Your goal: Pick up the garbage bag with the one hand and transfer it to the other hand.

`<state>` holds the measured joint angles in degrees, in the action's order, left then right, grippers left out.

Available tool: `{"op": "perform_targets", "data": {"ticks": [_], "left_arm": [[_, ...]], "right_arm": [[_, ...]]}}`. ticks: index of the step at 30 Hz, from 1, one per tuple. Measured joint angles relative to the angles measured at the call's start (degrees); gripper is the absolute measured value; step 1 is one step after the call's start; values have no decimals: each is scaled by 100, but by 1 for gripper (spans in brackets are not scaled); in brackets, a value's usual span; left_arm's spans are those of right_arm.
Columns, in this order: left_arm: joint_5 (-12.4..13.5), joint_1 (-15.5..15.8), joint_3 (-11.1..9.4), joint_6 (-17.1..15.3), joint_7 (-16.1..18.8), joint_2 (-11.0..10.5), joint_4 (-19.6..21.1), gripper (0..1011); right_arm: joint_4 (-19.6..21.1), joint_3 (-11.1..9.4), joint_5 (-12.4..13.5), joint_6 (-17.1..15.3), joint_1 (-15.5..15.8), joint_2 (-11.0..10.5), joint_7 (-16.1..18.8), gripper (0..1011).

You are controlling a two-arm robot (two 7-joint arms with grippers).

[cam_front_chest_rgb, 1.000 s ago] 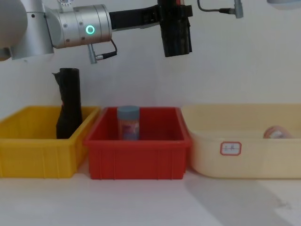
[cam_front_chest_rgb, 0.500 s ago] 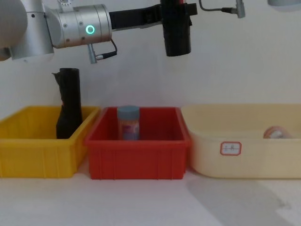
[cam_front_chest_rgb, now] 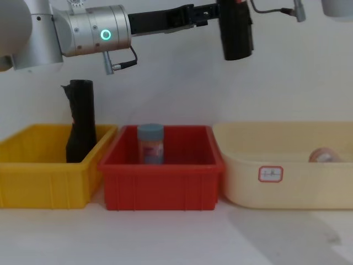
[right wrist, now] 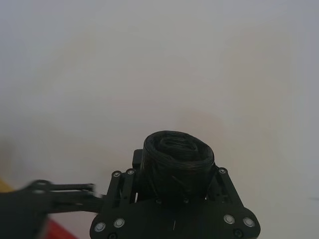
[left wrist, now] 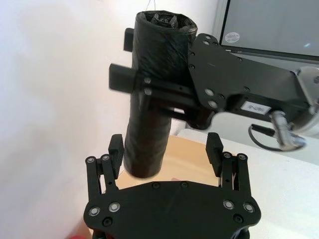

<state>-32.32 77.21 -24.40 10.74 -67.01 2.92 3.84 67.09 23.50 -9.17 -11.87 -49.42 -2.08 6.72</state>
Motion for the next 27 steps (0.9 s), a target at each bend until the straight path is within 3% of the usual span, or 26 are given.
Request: {"op": "perform_targets", "data": {"ticks": [14, 27], "left_arm": [[0, 0, 0, 0, 0, 0, 0, 1001], [0, 0, 0, 0, 0, 0, 0, 1001]], "right_arm": [[-156, -243, -415, -55, 63, -163, -757, 576], [-292, -485, -618, -111, 148, -299, -1211, 954]]}}
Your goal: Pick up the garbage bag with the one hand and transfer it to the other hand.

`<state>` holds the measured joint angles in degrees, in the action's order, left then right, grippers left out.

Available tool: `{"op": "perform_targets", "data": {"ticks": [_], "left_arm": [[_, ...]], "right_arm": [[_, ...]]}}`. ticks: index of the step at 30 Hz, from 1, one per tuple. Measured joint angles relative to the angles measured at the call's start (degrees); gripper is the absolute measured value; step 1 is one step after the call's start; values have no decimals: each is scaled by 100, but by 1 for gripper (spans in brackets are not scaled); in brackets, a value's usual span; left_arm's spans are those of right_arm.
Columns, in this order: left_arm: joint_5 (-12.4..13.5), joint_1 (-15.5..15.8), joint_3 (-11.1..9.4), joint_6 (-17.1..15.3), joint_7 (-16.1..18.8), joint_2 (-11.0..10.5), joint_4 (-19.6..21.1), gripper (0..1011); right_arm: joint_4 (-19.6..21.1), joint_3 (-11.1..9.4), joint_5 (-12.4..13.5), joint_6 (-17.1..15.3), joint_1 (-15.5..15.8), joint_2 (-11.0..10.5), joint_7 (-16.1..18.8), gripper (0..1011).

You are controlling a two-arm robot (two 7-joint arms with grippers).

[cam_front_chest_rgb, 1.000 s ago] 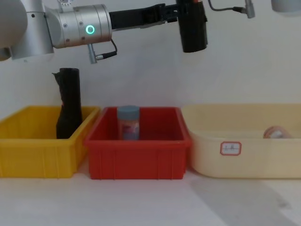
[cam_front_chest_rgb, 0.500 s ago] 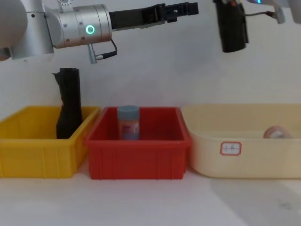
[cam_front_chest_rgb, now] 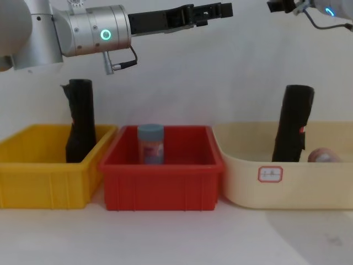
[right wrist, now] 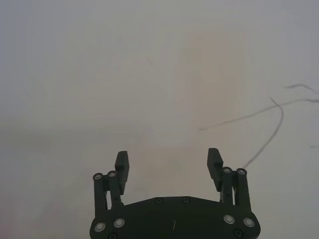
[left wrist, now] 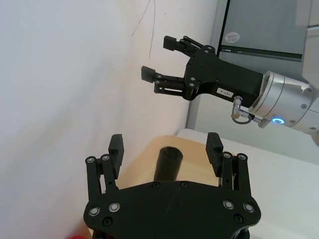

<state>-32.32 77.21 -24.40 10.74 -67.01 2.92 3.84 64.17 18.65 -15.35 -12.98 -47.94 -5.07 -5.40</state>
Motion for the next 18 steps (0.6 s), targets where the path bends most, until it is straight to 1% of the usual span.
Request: {"op": "perform_targets", "data": {"ticks": [1, 3, 18], "left_arm": [[0, 0, 0, 0, 0, 0, 0, 1001], [0, 0, 0, 0, 0, 0, 0, 1001], [0, 0, 0, 0, 0, 0, 0, 1001]], "right_arm": [[-4, -8, -8, -1, 2, -5, -15, 960], [-11, -21, -17, -4, 5, -13, -38, 1004], [-56, -86, -74, -18, 29, -50, -169, 1004]]}}
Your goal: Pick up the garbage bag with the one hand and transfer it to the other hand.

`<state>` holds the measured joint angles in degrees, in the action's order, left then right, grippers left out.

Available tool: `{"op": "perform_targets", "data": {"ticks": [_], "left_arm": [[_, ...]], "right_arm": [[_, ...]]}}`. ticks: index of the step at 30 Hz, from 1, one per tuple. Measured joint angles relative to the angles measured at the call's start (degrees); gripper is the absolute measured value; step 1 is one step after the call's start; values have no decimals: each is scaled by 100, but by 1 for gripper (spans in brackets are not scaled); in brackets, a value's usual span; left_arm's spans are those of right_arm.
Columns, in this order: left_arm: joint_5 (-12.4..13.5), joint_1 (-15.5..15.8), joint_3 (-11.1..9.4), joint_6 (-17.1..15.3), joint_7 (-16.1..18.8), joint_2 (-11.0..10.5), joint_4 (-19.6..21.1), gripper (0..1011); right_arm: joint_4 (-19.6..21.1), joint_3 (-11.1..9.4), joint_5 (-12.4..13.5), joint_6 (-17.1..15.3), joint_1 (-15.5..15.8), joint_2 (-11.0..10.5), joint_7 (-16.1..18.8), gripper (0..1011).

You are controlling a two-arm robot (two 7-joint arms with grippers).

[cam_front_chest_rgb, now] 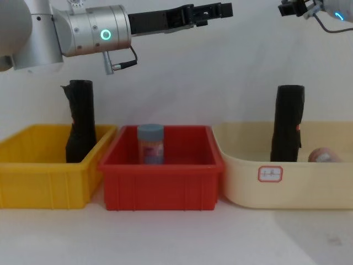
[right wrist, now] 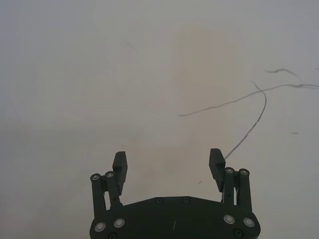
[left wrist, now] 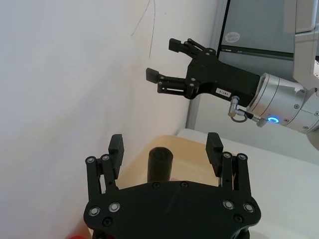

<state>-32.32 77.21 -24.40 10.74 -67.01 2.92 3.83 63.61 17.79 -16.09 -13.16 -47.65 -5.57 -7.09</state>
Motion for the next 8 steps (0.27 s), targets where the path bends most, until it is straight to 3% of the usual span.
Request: {"op": "perform_targets", "data": {"ticks": [8], "left_arm": [[0, 0, 0, 0, 0, 0, 0, 1001]], "right_arm": [[-7, -16, -11, -4, 4, -6, -28, 1005]]}}
